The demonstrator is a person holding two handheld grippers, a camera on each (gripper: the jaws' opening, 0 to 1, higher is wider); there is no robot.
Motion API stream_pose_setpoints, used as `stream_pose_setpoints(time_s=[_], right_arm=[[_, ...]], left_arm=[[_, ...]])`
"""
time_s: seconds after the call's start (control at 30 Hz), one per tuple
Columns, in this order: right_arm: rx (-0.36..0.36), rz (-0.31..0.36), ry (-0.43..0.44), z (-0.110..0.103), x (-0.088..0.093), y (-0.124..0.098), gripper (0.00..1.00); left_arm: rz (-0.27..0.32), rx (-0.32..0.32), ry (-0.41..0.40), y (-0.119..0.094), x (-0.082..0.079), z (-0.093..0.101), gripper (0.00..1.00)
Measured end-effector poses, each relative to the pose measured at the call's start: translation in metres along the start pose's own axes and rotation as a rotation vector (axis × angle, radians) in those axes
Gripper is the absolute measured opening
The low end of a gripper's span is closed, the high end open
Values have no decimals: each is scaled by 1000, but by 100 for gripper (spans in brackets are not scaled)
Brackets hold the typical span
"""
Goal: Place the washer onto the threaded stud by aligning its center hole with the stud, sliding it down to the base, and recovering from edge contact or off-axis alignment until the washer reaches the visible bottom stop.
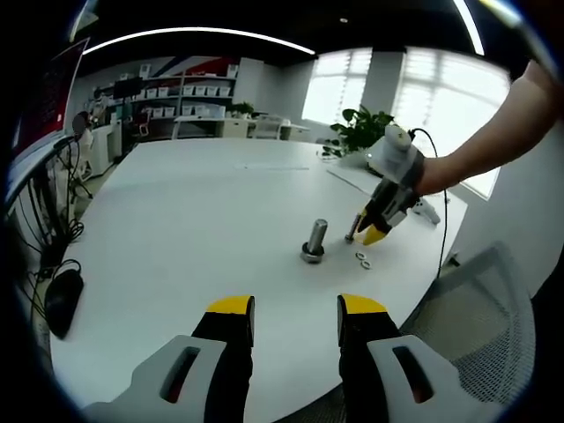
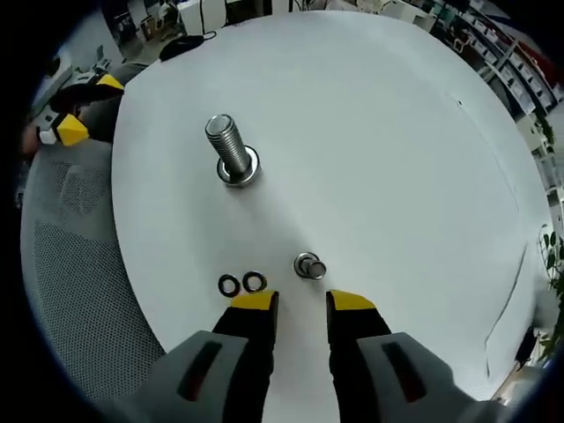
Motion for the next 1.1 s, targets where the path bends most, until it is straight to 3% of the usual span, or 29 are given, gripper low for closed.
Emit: stream_pose_setpoints(time_s=[0.57,1.1], right_arm=[[-8,-8,42,-9,10,-4,24],[-29,-6,22,-26,8,-3,25]], left_arm=[[-7,4,-1,1,1,0,36],[-4,2,-5,0,1,1,36]])
Point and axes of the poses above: the point that each gripper's makers call its tool centre point, and the gripper's own axes: y roughly forward along the fingers, z roughly to its right, x roughly out of its underside, the point moved 2 cm from there along -y, roughly backward along the fingers, and after that the axes turned 11 degrees about x, right-handed, at the moved point
